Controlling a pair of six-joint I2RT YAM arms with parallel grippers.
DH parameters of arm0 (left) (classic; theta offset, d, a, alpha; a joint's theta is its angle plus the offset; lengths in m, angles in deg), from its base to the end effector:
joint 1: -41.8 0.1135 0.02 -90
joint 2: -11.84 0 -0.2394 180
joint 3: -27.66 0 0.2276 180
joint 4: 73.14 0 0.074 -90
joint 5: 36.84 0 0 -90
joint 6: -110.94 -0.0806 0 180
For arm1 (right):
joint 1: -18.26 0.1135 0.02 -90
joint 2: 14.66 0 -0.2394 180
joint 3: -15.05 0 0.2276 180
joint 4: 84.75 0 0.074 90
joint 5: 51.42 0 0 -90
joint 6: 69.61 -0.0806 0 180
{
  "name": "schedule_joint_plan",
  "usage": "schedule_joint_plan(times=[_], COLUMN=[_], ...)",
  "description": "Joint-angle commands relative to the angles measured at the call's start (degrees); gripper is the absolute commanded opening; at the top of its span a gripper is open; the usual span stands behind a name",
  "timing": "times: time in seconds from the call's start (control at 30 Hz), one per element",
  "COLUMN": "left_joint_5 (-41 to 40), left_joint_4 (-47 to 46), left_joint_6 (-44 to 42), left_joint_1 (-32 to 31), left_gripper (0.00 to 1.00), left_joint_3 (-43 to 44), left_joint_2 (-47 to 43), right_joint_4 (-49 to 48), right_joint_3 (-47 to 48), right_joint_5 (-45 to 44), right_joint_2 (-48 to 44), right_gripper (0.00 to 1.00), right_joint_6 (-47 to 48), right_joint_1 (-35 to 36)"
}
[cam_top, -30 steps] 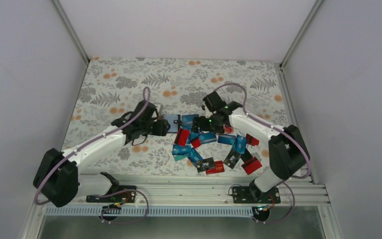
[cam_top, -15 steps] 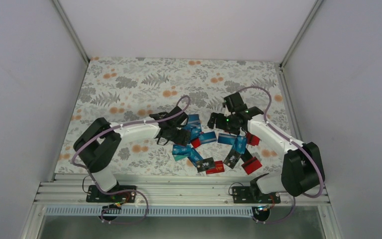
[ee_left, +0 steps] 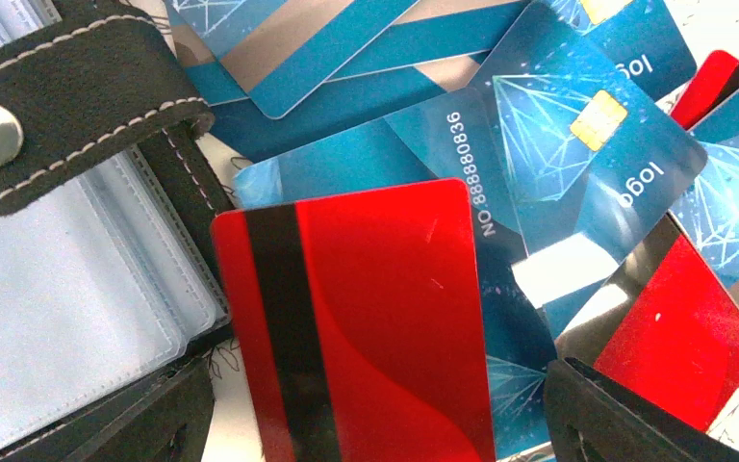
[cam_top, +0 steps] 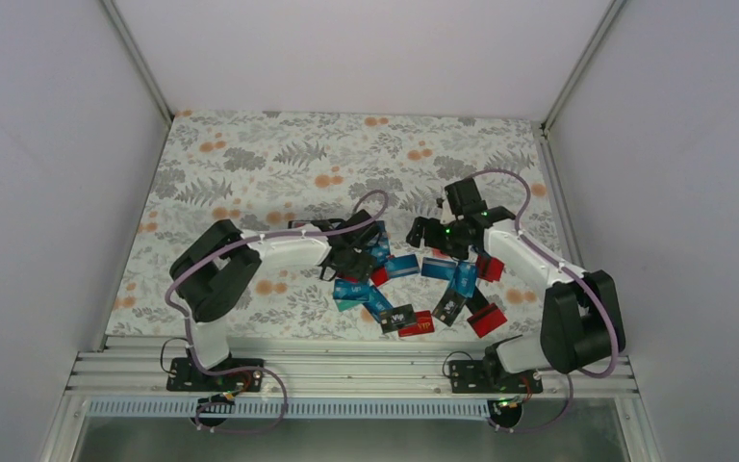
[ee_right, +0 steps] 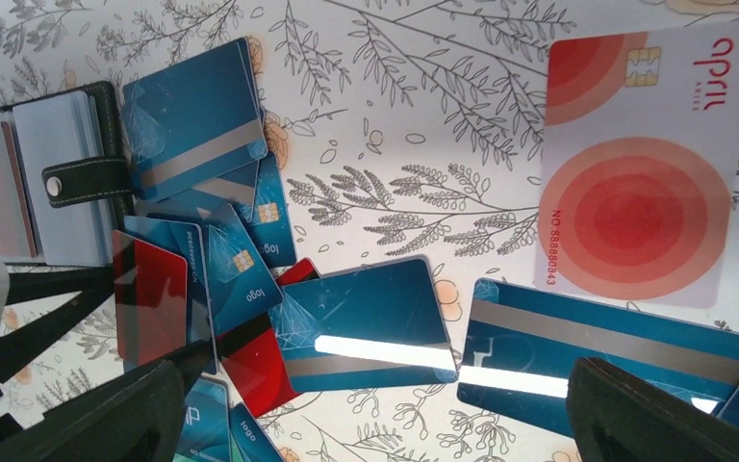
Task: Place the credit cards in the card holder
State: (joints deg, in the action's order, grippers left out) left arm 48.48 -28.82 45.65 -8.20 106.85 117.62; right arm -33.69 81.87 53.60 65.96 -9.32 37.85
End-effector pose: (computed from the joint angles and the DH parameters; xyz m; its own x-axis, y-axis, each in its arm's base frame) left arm 0.2230 -0.2555 0.0962 -0.8638 0.3813 -0.3293 0.4241 0.9032 -0.0667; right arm 0.2441 0.1090 0.1579 -0.9527 0.1690 -0.2527 0.0513 0.9087 0.4143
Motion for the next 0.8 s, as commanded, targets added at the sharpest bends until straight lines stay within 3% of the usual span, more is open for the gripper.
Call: schedule_joint_plan(times=[0.0, 0.1, 0.3, 0.77], left_joint_5=[-3.0, -3.2, -4.9, -4.2], left_joint_4=[2.6, 2.6, 2.9, 7.1], left_joint_6=[1.9, 3.3, 5.2, 6.4], left_joint_1=[-1.6, -2.1, -3.6, -4.5], left_gripper=[0.77, 0.62, 0.53, 0.52], left_joint_3=[0.0, -1.1, -2.2, 3.4], left_joint_2=[4.8, 6.5, 6.7, -2.3], right_joint_4=[-1.2, -1.3, -1.7, -0.5], right_joint_3=[-0.6, -0.7, -0.7, -0.2], right_joint_5=[1.0, 1.7, 2.9, 3.7], right_joint_2=[0.4, 0.8, 1.7, 0.0], right_gripper=[1.0, 1.0, 1.0, 1.0], right_joint_6=[2.3, 2.8, 3.5, 3.7], right_joint_1=[-1.7, -2.4, -3.3, -4.0])
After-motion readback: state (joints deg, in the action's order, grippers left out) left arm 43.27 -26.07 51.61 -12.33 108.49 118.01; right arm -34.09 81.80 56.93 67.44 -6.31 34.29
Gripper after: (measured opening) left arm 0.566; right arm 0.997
